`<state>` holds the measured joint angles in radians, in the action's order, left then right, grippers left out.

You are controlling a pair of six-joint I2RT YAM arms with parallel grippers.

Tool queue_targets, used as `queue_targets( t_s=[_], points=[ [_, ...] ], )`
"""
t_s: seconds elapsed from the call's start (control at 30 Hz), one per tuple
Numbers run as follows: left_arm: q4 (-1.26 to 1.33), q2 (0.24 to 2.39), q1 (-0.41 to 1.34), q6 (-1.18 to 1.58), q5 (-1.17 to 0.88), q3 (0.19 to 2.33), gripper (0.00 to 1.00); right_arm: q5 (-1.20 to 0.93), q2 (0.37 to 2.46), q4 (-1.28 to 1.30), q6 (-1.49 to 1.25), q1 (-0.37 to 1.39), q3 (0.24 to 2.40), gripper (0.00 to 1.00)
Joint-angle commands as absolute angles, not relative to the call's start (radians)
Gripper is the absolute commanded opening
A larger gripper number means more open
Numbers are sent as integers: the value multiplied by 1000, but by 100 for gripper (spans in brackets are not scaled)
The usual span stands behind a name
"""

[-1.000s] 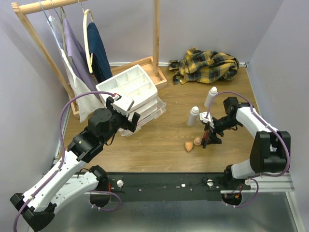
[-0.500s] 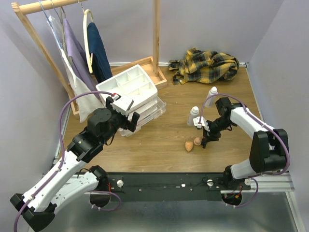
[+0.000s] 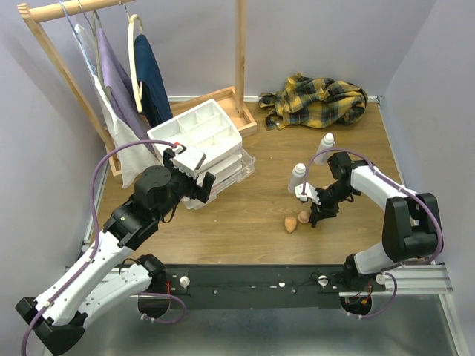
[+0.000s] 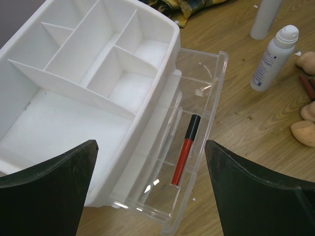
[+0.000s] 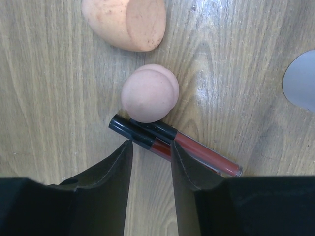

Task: Organize the makeup
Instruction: Pick up the lipstick at the center of the board.

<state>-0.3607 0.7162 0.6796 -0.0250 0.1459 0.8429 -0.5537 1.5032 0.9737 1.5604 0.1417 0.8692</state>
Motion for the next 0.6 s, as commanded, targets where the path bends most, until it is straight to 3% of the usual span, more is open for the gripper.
queue_targets(
  t_s=[0.0, 0.57],
  points=[
    [-344, 706, 672, -20, 129, 834, 99, -528, 1529, 946, 1560, 155, 851, 46],
    [-344, 704, 669, -17, 124, 834, 99, -482, 1525, 951, 1554, 161, 813, 47]
  ],
)
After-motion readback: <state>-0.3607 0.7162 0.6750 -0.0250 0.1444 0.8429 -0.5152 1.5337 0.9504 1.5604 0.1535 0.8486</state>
